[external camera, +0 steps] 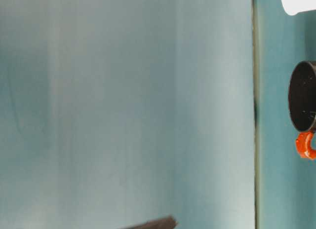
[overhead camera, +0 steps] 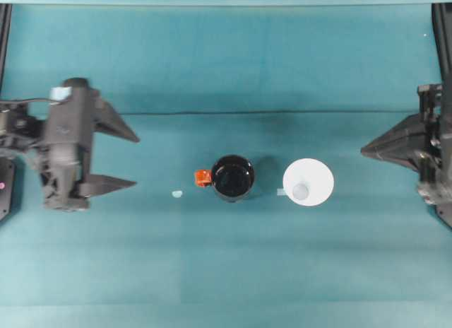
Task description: Put the paper cup into the moved red handle cup holder.
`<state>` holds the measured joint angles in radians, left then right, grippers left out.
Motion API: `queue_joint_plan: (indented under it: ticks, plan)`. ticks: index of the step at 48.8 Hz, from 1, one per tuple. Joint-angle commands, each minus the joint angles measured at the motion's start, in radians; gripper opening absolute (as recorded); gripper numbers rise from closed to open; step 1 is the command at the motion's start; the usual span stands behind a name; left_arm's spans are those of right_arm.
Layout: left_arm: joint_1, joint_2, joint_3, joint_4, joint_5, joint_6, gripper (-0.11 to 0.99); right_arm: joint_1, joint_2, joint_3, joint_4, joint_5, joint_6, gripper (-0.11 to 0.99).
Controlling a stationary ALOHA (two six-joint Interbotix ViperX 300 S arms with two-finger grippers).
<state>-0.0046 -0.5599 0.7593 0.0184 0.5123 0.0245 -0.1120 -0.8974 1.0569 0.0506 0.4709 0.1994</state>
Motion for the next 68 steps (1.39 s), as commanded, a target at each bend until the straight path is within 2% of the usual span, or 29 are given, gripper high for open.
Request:
queue_joint_plan:
  ticks: [1, 4, 11, 17, 21, 25, 30, 34, 44, 52, 60, 68]
  plan:
    - [-0.003, -0.026, -0.003, 0.002, -0.008, -0.002, 0.92, -0.029, 0.028, -0.043, 0.0, 0.02, 0.06, -0.08]
    - [-0.003, -0.032, 0.0, 0.002, -0.006, -0.002, 0.92, -0.038, 0.046, -0.061, -0.005, 0.037, 0.081, -0.08]
    - [-0.002, -0.032, 0.002, 0.002, -0.006, -0.002, 0.92, -0.04, 0.101, -0.109, -0.008, 0.089, 0.083, -0.04]
    - [-0.002, -0.032, 0.006, 0.002, -0.006, 0.005, 0.92, -0.038, 0.155, -0.149, -0.006, 0.161, 0.087, 0.07]
    - [-0.002, -0.034, 0.011, 0.002, -0.008, 0.005, 0.92, -0.04, 0.198, -0.184, -0.005, 0.21, 0.097, 0.24]
    - [-0.002, -0.035, 0.012, 0.002, -0.006, 0.005, 0.92, -0.041, 0.247, -0.218, -0.005, 0.256, 0.107, 0.48]
    - [-0.002, -0.035, 0.017, 0.002, -0.006, 0.006, 0.92, -0.041, 0.321, -0.264, -0.009, 0.327, 0.106, 0.78]
    - [-0.002, -0.035, 0.023, 0.002, -0.006, 0.006, 0.92, -0.041, 0.367, -0.291, -0.017, 0.351, 0.104, 0.94]
    - [-0.002, -0.035, 0.035, 0.002, -0.008, 0.005, 0.88, -0.041, 0.465, -0.35, -0.034, 0.371, 0.095, 0.94]
    - [0.009, -0.034, 0.034, 0.002, -0.011, -0.003, 0.85, -0.038, 0.532, -0.354, -0.035, 0.347, 0.091, 0.94]
    - [0.011, -0.034, 0.038, 0.002, -0.011, -0.002, 0.85, -0.026, 0.603, -0.371, -0.034, 0.342, 0.091, 0.94]
    - [0.011, -0.034, 0.041, 0.002, -0.011, -0.003, 0.85, -0.026, 0.675, -0.388, -0.035, 0.313, 0.089, 0.94]
